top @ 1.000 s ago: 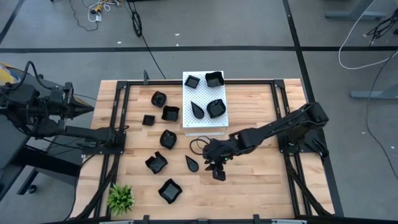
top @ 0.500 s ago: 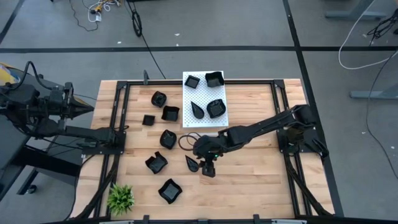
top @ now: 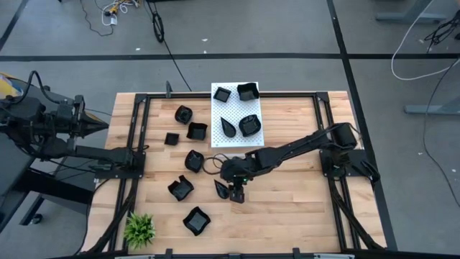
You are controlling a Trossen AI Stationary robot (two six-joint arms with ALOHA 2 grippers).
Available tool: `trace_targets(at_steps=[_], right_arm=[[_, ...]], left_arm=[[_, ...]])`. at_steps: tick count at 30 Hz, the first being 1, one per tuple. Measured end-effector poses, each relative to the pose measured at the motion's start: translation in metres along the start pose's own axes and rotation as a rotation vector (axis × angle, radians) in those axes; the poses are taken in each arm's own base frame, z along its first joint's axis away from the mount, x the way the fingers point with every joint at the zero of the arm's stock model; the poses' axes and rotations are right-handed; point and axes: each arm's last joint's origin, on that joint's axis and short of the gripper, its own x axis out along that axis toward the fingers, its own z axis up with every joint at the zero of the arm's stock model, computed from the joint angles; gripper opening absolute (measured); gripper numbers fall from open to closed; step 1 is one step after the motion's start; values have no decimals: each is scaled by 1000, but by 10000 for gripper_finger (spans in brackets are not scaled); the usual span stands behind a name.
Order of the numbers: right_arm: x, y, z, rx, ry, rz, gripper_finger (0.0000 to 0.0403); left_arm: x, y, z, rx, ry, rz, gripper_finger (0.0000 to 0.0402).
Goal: Pick & Place Mini shaped plates
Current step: Stack the leaf-shaped plate on top of the leaf-shaped plate on the shelf
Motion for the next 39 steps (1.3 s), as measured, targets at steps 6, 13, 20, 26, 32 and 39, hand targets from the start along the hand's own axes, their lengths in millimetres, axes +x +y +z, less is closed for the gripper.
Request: trace_targets(at_steps=[6,13,20,26,32,39], right_arm=[[17,-12,-2,63,30,-26,188],[-1,-12,7,-10,-33,-5,188],[-36,-21,13,-50,-192,1,187],[-60,-33,-7,-160,-385,22,157],[-85,-42,-38,-222,-488,-11,98],[-117,-61,-77,-232,-580,-91,24]], left_arm=[[0,0,0,0,1,0,3],[0,0,0,0,0,0,3],[0,0,0,0,0,0,3],[0,0,0,0,0,0,3],[0,0,0,0,-1,0,3],[0,0,0,0,0,0,3]])
